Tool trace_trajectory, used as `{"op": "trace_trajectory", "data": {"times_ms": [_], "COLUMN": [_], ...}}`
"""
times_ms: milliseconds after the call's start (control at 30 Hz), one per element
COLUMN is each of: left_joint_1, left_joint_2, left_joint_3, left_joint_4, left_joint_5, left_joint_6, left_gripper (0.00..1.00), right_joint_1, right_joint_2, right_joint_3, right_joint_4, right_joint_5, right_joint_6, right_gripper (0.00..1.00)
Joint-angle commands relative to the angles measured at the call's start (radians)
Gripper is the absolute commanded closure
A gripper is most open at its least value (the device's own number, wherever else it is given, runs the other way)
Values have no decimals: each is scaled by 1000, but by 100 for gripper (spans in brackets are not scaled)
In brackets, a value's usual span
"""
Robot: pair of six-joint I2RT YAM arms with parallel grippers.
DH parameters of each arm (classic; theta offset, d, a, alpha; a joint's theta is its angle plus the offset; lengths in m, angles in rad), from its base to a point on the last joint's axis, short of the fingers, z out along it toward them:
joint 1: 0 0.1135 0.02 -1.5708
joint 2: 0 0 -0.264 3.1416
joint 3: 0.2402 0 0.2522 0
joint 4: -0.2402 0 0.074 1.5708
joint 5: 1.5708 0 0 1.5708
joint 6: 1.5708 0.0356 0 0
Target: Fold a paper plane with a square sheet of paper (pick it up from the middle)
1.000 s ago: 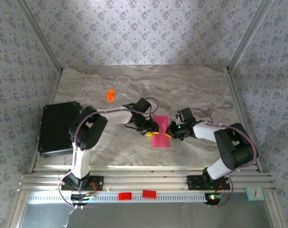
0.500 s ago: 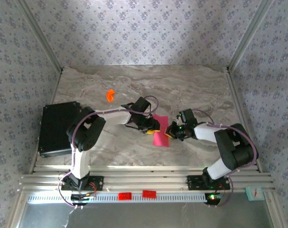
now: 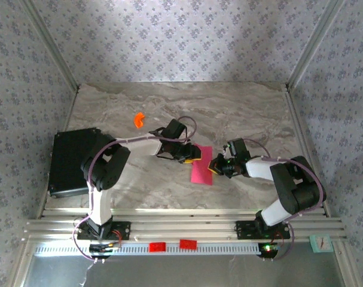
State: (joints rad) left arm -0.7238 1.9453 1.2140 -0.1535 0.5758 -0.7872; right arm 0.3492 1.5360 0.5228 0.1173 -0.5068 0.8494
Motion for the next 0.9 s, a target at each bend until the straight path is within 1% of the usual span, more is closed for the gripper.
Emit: {"op": "trace_trajectory", "data": {"times_ms": [0, 167, 300, 433, 500, 633, 867], "left_joint_1": [10, 30, 29, 30, 30, 30, 31], "left_joint_2": [19, 42, 40, 37, 36, 31, 22], "left_joint_3": [15, 31, 28, 1, -16, -33, -36], "left_joint_4": [29, 25, 17, 17, 28, 48, 20], "left_joint_5": [25, 46, 67, 75, 78, 94, 86], "left_joint_6": [7, 18, 23, 17, 8, -3, 2], "left_gripper": [56, 56, 56, 60, 64, 75, 89], "right_joint_1": [-10, -12, -14, -13, -13, -13, -11], "right_joint_2": [43, 43, 40, 32, 29, 7, -67], "right_joint_3": [-54, -59, -63, -64, -65, -62, -59], "right_joint_4": [-144, -133, -122, -99, -86, -66, -22], "right_joint_5": [92, 87, 79, 68, 60, 53, 30], "right_joint_6": [12, 15, 21, 25, 26, 25, 16], "right_gripper": [97, 97, 97, 96, 95, 93, 88]}}
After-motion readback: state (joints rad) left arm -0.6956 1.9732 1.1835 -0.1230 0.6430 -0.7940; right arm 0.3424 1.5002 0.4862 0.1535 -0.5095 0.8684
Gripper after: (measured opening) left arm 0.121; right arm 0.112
